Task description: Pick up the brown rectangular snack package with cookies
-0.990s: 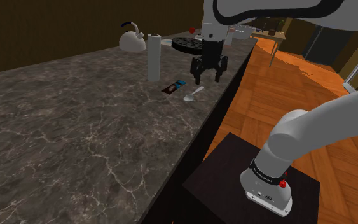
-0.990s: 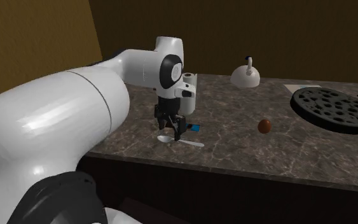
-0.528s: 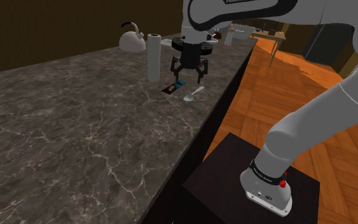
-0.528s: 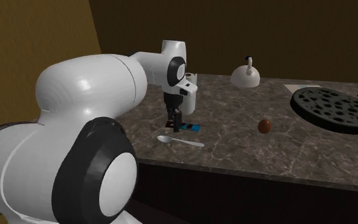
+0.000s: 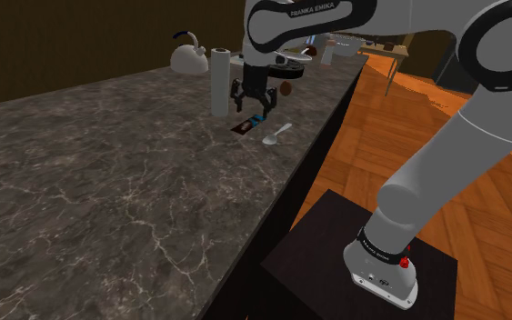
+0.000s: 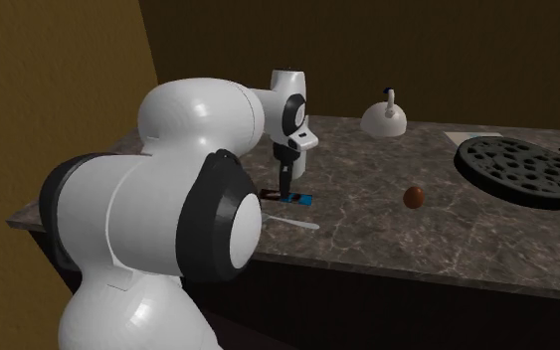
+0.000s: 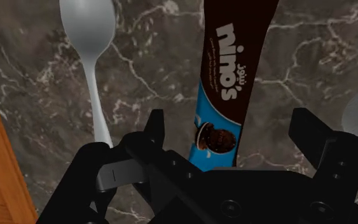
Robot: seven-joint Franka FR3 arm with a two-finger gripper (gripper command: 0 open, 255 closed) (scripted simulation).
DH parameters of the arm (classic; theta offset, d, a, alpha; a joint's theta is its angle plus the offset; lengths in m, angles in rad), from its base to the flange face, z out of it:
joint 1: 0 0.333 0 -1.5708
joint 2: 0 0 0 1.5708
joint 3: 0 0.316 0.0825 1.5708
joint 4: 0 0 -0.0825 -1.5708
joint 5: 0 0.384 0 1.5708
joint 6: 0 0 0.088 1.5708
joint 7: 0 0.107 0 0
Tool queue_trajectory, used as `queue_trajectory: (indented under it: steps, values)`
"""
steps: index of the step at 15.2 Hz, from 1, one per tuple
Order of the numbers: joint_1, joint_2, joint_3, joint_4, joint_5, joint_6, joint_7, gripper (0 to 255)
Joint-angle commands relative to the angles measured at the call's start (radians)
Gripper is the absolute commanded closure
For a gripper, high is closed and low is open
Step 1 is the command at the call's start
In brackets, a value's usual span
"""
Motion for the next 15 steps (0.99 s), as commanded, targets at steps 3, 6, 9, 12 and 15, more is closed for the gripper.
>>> queue_trajectory:
  steps: [3,6,9,12,15]
  values:
    - [-0.001,0.011,0.003,-0.04,-0.003,0.052,0.013,0]
    - [0.0,0.018,0.004,-0.067,-0.005,0.087,0.015,0]
    - [-0.001,0.018,0.003,-0.066,-0.005,0.086,0.013,255]
    - [-0.001,0.012,0.002,-0.076,-0.003,0.089,0.011,255]
    - [-0.001,0.015,0.003,-0.074,-0.004,0.091,0.011,255]
